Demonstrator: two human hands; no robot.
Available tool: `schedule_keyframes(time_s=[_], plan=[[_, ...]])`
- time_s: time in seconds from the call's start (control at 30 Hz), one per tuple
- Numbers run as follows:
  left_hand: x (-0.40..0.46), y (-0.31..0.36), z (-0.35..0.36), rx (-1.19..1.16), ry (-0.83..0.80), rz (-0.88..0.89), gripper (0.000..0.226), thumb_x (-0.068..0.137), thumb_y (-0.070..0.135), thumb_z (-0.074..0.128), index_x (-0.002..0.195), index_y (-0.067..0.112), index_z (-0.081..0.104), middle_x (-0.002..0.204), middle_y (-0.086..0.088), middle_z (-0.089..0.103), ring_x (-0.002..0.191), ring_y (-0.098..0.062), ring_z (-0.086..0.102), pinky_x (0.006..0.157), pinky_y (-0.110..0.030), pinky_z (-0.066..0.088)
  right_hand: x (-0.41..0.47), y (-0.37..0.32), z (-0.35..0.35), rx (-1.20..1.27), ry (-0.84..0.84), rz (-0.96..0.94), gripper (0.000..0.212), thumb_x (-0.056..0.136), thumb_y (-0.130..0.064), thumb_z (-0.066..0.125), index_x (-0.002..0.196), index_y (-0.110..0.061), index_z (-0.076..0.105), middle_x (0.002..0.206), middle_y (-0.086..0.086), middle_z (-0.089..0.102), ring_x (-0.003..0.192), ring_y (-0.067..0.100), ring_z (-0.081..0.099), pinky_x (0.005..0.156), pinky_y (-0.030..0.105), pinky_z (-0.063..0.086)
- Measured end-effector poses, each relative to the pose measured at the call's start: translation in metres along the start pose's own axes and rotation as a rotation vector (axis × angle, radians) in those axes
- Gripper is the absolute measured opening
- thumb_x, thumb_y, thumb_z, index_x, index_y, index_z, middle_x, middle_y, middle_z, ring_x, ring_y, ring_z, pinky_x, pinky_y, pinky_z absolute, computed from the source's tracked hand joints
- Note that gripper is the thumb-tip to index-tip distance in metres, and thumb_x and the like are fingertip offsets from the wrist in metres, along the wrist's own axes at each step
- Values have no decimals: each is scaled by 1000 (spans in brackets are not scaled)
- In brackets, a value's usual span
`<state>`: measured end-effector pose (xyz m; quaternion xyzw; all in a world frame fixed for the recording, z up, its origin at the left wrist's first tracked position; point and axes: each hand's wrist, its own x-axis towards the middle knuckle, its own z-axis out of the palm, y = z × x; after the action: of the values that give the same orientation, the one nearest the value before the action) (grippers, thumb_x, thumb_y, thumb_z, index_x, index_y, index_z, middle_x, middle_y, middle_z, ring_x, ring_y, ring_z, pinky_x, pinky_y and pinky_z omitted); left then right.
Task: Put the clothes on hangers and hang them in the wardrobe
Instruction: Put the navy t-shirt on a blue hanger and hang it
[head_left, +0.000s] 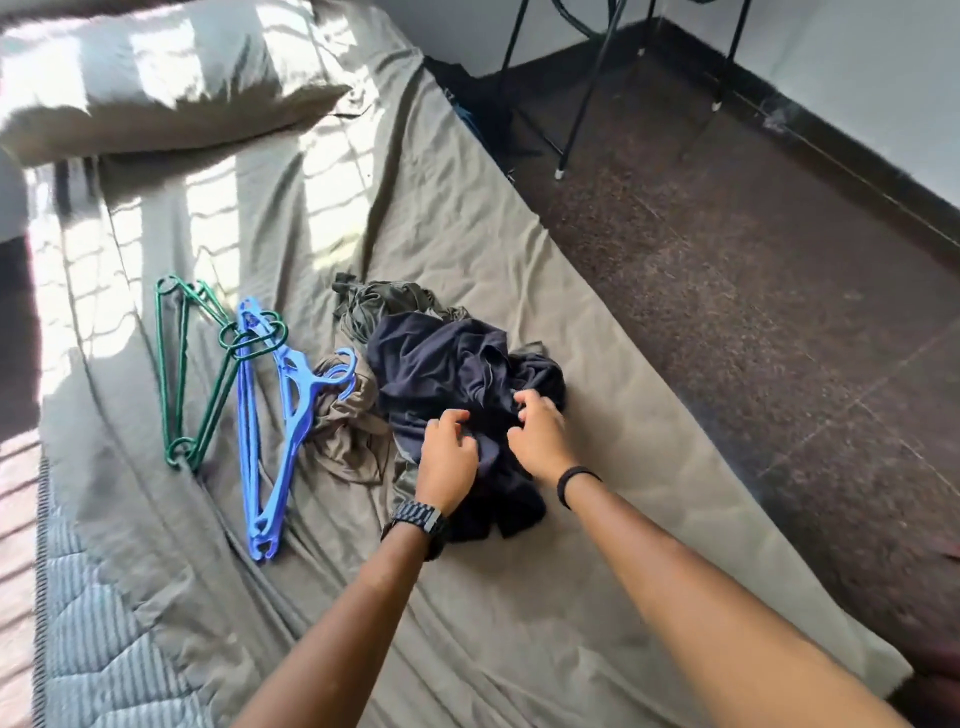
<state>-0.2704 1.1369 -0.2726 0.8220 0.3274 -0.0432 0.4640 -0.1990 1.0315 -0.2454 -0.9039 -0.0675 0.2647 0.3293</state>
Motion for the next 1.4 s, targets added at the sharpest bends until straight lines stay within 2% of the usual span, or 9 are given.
schedule_keyframes(time_s=[0.13, 0.27, 0.37, 0.5, 0.6, 0.87, 1.07, 1.23, 1.4], plan=[[47, -7, 5, 414, -87, 217, 68, 89, 3, 43, 150, 25, 22, 156, -13, 14, 133, -35, 30, 106, -42, 35, 42, 5, 3, -333, -142, -116, 77, 87, 1, 48, 153, -18, 11, 159, 9, 7, 137, 30, 35, 103, 36, 36], [71, -10, 16, 665, -273, 247, 73, 92, 17, 47, 152, 31, 6, 160, -5, 0, 134, -36, 24, 103, -45, 36, 62, 31, 12, -477, -167, -106, 52, 92, -12, 55, 140, -12, 35, 131, 18, 51, 119, 36, 53, 91, 41, 47], [63, -9, 27, 554, -264, 150, 70, 90, 26, 49, 151, 28, 14, 157, -2, 16, 131, -36, 29, 104, -47, 34, 42, 48, 19, -309, -89, -82, 12, 92, -24, 57, 95, -12, 56, 107, 16, 63, 103, 38, 57, 76, 37, 44], [27, -8, 42, 215, -150, 136, 84, 84, 17, 54, 151, 33, 6, 130, -9, 51, 113, -36, 50, 92, -47, 45, -12, 63, 12, -102, -55, -109, 20, 93, -26, 56, 79, -12, 51, 73, 4, 59, 82, 30, 56, 70, 34, 40], [-8, 1, 46, 177, -259, 280, 90, 81, 2, 47, 150, 40, 3, 87, -10, 58, 74, -28, 56, 56, -35, 42, -51, 73, -14, -45, -30, -124, 26, 93, -21, 58, 97, 5, 61, 94, 18, 67, 95, 35, 58, 82, 37, 42], [-69, 80, 65, 396, -579, 534, 40, 90, 3, 42, 127, 10, 56, 110, -16, 66, 90, -33, 64, 69, -32, 48, -142, 117, -88, -161, 133, -215, 22, 92, -23, 61, 108, -12, 70, 120, 1, 59, 110, 23, 48, 93, 24, 33], [-112, 139, 92, 163, -505, 755, 44, 82, 0, 46, 122, 13, 60, 105, -10, 69, 84, -16, 61, 74, -24, 46, -204, 143, -130, 61, 470, -126, 24, 98, -16, 52, 115, -1, 62, 109, 17, 66, 103, 27, 58, 82, 27, 38], [-141, 173, 121, 103, -308, 1010, 29, 75, 5, 55, 97, 20, 68, 94, 2, 73, 90, -21, 67, 79, -36, 52, -235, 172, -147, 193, 736, -118, 23, 98, -23, 50, 114, -9, 59, 100, -5, 63, 99, 14, 60, 79, 23, 38], [-152, 188, 139, 118, -93, 1285, 13, 75, 16, 66, 82, 9, 59, 99, -9, 56, 98, -28, 52, 87, -36, 43, -263, 194, -146, 225, 654, -118, 35, 83, -50, 65, 108, -27, 54, 99, -17, 64, 88, -8, 59, 72, 12, 43]])
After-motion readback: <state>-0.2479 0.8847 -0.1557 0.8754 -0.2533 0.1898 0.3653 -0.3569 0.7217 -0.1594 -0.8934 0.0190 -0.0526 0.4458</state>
